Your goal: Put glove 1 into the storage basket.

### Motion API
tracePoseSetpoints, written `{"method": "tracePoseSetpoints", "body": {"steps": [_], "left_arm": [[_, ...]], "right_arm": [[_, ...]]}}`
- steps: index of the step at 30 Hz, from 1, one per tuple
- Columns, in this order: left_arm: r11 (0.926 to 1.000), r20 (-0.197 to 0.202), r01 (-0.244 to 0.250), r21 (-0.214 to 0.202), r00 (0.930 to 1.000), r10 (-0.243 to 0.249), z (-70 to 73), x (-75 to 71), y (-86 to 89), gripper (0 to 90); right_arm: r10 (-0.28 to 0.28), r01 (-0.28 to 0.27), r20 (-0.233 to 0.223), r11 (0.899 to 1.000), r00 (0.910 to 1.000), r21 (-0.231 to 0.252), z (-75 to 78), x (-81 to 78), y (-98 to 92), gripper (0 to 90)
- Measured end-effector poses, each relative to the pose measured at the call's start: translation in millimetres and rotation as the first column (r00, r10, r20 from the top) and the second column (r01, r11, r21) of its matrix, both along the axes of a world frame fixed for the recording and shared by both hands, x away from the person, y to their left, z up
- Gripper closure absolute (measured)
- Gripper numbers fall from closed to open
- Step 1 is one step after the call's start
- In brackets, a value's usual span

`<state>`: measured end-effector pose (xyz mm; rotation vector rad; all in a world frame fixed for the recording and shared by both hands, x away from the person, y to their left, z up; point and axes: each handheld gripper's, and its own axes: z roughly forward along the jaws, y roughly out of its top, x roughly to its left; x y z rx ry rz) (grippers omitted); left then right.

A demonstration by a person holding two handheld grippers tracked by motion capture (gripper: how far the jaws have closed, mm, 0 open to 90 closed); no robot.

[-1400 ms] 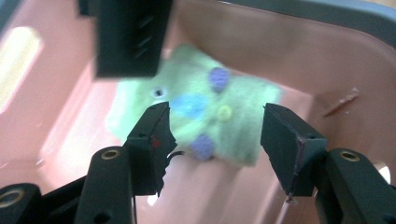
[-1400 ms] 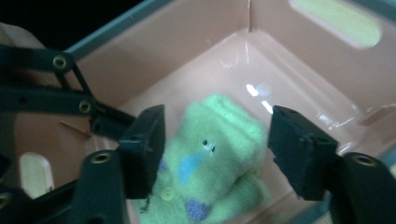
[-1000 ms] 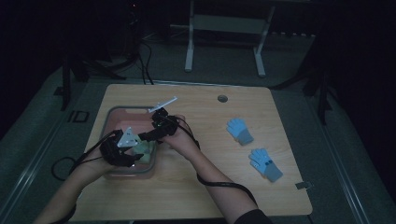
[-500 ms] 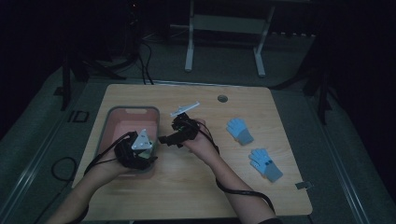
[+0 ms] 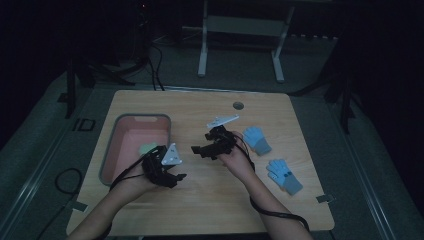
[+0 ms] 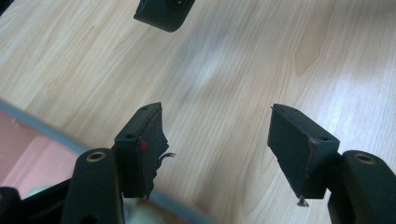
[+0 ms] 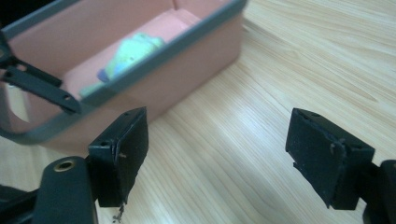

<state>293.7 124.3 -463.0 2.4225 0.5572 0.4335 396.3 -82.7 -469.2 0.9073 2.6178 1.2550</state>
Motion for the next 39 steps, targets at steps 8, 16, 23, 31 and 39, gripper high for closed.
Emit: {"method": "tracePoseSetpoints", "body": {"steps": [8, 16, 23, 31, 39], "left_arm": [[0.9990, -0.058, 0.040, -0.020, 0.9975, -0.041, -13.2, -3.0, -25.6, 27.0], [0.9924, -0.137, 0.111, -0.053, 0.9836, -0.117, -32.7, -7.5, -51.5, 13.2], [0.9893, -0.155, 0.127, -0.073, 0.9784, -0.137, -62.1, -12.4, -66.5, 9.9], [0.9887, -0.149, 0.123, -0.086, 0.9797, -0.135, -85.9, -16.2, -71.1, 9.9], [0.9899, -0.126, 0.095, -0.105, 0.9860, -0.108, -97.3, -21.9, -66.4, 9.9]], "right_arm": [[0.005, -0.005, 0.049, 1.000, 0.9988, -0.014, -8.2, -3.6, -28.6, 15.9], [0.002, -0.003, 0.033, 1.000, 0.9995, 0.024, -12.2, -10.3, -52.0, 14.0], [-0.022, 0.021, 0.061, 1.000, 0.9979, 0.017, -16.2, -13.6, -74.8, 14.1], [-0.082, 0.081, 0.041, 0.997, 0.9958, 0.017, -24.5, -15.0, -99.2, 12.4], [-0.106, 0.109, 0.069, 0.993, 0.9920, -0.038, -35.5, -19.9, -119.7, 21.1]]}}
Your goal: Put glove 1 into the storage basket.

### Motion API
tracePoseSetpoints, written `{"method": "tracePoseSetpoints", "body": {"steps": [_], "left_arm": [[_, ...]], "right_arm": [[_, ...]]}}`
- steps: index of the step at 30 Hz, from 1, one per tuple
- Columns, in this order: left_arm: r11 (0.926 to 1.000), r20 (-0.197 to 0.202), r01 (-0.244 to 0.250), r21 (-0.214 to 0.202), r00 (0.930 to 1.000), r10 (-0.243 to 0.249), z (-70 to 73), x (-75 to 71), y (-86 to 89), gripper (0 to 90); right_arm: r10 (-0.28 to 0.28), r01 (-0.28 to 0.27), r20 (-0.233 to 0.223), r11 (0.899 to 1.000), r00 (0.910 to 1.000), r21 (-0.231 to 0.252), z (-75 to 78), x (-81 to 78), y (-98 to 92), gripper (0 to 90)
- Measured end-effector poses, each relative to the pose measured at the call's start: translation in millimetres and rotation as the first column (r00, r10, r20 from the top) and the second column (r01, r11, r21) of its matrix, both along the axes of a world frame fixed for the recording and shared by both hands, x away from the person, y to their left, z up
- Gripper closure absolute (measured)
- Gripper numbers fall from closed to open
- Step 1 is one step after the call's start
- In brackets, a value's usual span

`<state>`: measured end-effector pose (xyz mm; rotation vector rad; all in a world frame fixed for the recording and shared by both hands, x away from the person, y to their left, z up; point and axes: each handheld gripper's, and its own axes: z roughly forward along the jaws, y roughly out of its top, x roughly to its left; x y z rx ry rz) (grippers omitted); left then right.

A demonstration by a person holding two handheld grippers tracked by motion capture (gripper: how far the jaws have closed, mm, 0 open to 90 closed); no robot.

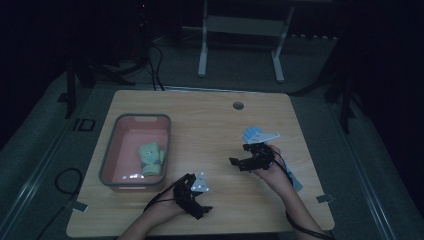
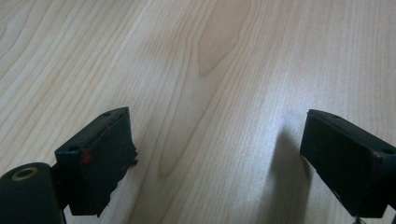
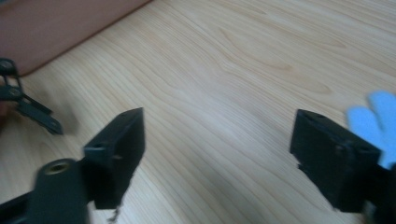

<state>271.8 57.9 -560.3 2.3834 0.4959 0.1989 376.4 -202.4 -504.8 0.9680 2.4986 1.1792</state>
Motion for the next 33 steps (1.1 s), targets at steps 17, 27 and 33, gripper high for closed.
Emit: {"method": "tracePoseSetpoints", "body": {"steps": [17, 27, 33], "left_arm": [[0.9993, 0.008, -0.020, -0.033, 0.9998, 0.020, -0.4, -6.0, 9.2, 9.9], [0.9984, -0.004, -0.025, -0.052, 0.9997, 0.024, -2.1, -6.4, 11.2, 9.9], [0.9981, -0.010, -0.022, -0.057, 0.9997, 0.021, -2.5, -6.0, 11.6, 9.9]], "right_arm": [[-0.188, 0.190, 0.064, 0.981, 0.9801, -0.029, 2.8, 10.9, -64.8, 38.6], [-0.217, 0.220, 0.048, 0.974, 0.9749, -0.051, -1.5, 40.0, -77.3, 46.2], [-0.202, 0.205, 0.039, 0.976, 0.9786, -0.079, -11.3, 60.1, -72.2, 53.8]]}}
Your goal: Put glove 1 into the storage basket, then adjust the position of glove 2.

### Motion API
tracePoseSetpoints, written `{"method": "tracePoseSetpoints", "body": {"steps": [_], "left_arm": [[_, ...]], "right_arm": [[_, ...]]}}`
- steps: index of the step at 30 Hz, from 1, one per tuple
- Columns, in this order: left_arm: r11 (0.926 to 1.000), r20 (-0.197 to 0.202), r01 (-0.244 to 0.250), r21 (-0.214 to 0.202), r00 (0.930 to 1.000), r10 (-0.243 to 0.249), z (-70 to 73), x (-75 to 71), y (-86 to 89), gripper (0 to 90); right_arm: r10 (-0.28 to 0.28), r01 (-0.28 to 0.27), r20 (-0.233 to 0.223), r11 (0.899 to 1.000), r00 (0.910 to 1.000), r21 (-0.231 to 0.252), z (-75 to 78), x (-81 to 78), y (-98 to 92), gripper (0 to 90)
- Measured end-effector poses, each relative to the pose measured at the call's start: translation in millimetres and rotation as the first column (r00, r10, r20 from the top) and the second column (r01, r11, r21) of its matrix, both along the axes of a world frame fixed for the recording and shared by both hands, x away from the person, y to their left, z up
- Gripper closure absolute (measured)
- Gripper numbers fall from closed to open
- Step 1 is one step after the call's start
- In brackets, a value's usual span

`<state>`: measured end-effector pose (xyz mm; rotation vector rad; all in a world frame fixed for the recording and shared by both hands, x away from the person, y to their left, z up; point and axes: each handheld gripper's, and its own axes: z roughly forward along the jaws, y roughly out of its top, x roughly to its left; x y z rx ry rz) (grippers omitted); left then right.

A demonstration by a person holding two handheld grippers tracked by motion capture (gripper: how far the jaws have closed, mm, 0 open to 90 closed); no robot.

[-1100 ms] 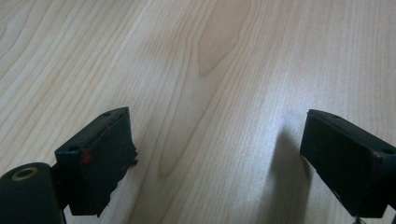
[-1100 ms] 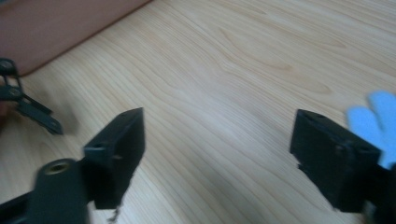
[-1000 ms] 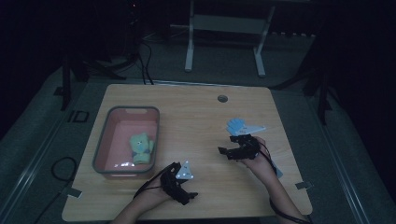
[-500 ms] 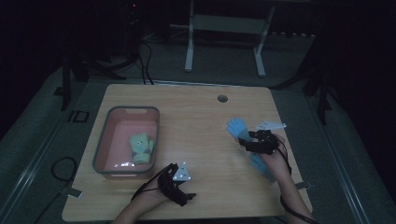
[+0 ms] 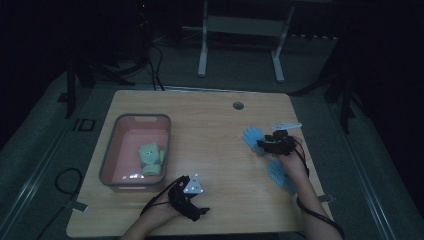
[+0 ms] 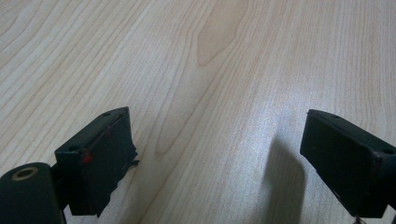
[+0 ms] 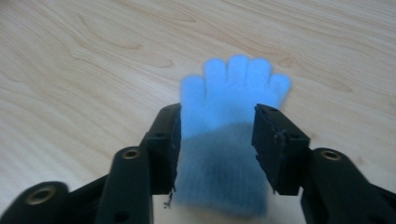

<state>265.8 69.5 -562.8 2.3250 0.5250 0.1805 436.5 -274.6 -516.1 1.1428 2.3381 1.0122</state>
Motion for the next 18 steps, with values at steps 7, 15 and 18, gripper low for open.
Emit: {"method": "tracePoseSetpoints", "body": {"steps": [7, 15, 18], "left_arm": [[1.0000, 0.002, 0.001, 0.003, 1.0000, -0.001, -2.4, 0.6, 0.6, 9.9], [1.0000, 0.009, 0.003, 0.000, 1.0000, -0.003, -3.0, 0.2, -0.1, 9.9], [1.0000, 0.018, 0.007, 0.002, 0.9998, -0.007, -2.5, 0.1, 0.2, 9.9]], "right_arm": [[0.017, -0.018, -0.021, 0.998, 0.9996, -0.056, -7.7, 20.7, 9.2, 51.0], [0.049, -0.056, -0.051, 0.987, 0.9975, -0.149, -23.1, 29.0, 18.0, 54.1], [0.045, -0.052, -0.063, 0.991, 0.9970, -0.121, -25.5, 30.0, 15.6, 57.4]]}}
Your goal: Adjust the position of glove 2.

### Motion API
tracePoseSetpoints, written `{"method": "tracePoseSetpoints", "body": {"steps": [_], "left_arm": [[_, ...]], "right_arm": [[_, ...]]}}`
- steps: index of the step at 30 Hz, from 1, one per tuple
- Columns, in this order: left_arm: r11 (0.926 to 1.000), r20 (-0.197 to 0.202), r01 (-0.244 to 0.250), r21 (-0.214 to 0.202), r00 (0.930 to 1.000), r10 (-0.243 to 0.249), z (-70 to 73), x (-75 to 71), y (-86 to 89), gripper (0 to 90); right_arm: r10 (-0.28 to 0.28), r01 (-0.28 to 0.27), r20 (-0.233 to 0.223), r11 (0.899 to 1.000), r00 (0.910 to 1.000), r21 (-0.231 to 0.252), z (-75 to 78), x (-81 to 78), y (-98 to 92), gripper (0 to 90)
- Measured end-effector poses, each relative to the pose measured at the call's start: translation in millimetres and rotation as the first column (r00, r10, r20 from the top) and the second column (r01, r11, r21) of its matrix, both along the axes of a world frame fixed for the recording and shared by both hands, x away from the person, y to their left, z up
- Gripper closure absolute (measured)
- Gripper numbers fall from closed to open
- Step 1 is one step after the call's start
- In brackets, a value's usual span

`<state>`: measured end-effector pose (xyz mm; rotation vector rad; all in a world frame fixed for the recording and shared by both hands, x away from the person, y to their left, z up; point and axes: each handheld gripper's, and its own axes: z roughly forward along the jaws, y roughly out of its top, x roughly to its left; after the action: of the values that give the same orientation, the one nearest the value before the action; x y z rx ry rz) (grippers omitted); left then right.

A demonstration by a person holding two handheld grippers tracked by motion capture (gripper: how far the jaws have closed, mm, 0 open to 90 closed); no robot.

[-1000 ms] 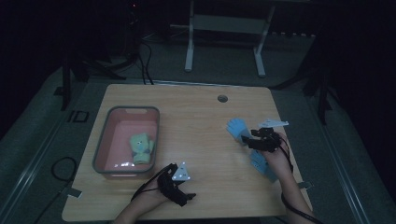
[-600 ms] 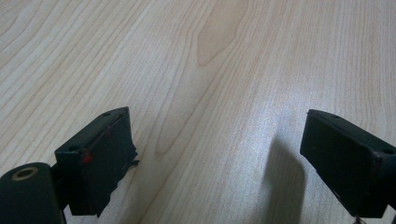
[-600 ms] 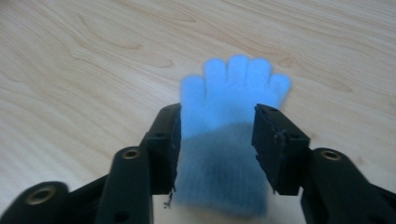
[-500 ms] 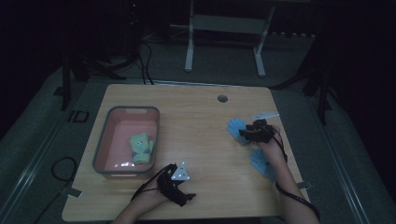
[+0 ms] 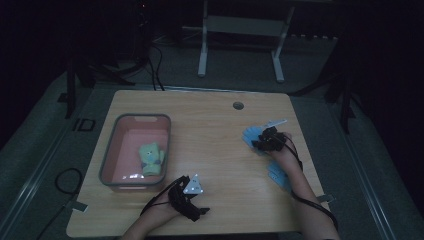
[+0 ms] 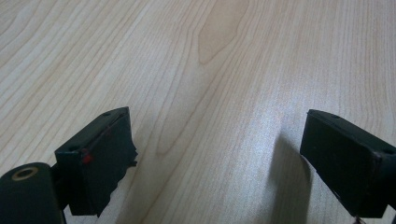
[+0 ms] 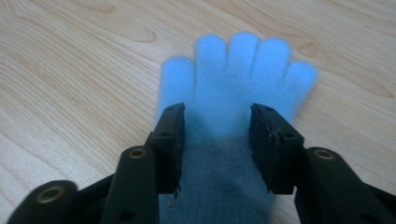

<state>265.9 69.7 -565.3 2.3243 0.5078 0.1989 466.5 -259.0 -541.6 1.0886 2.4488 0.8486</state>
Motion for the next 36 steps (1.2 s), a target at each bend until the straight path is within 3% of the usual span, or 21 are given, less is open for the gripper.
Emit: {"method": "tracePoseSetpoints", "body": {"steps": [5, 13, 14, 16, 19, 21, 25, 28, 31, 36], "left_arm": [[1.0000, 0.006, 0.004, -0.002, 1.0000, -0.004, 0.6, -0.6, 0.4, 9.9], [1.0000, 0.031, 0.005, -0.002, 0.9995, -0.004, 1.2, -1.5, 1.1, 9.9], [1.0000, 0.031, 0.006, -0.002, 0.9995, -0.006, 1.4, -1.5, 1.2, 9.9], [1.0000, 0.030, 0.002, -0.009, 0.9995, -0.002, 1.5, -1.6, 1.5, 9.9], [0.9999, 0.034, -0.002, -0.013, 0.9994, 0.002, 2.2, -1.6, 2.0, 9.8], [0.9999, 0.035, -0.002, -0.013, 0.9994, 0.002, 2.5, -1.4, 2.5, 9.9], [0.9998, 0.081, 0.008, -0.020, 0.9967, -0.006, 3.5, -2.8, 3.2, 9.8], [0.9995, 0.094, 0.008, -0.029, 0.9956, -0.005, 4.4, -3.1, 3.9, 9.8], [0.9996, 0.094, 0.008, -0.025, 0.9956, -0.005, 4.6, -2.9, 4.2, 9.8], [0.9997, 0.097, 0.008, -0.025, 0.9953, -0.005, 5.1, -2.4, 4.7, 9.8]], "right_arm": [[0.001, -0.001, -0.020, 1.000, 0.9998, 0.016, -0.4, -0.3, 2.3, 76.3], [-0.048, 0.049, -0.018, 0.999, 0.9987, 0.011, 1.5, -6.4, 13.6, 83.1], [-0.092, 0.092, 0.001, 0.996, 0.9958, 0.020, 7.6, -12.9, 19.2, 83.8], [-0.118, 0.118, 0.003, 0.991, 0.9930, 0.067, 16.2, -20.7, 22.7, 83.9], [-0.133, 0.132, 0.012, 0.988, 0.9910, 0.075, 25.2, -29.5, 28.4, 84.0], [-0.157, 0.153, 0.029, 0.984, 0.9872, 0.096, 40.0, -46.5, 37.4, 84.1], [-0.190, 0.182, 0.051, 0.974, 0.9805, 0.133, 54.4, -70.8, 48.5, 84.2], [-0.193, 0.182, 0.069, 0.972, 0.9787, 0.148, 60.1, -87.0, 58.6, 84.3], [-0.183, 0.171, 0.087, 0.977, 0.9793, 0.128, 61.7, -96.2, 66.7, 84.3], [-0.212, 0.197, 0.079, 0.966, 0.9740, 0.171, 65.0, -113.7, 78.6, 84.2]]}}
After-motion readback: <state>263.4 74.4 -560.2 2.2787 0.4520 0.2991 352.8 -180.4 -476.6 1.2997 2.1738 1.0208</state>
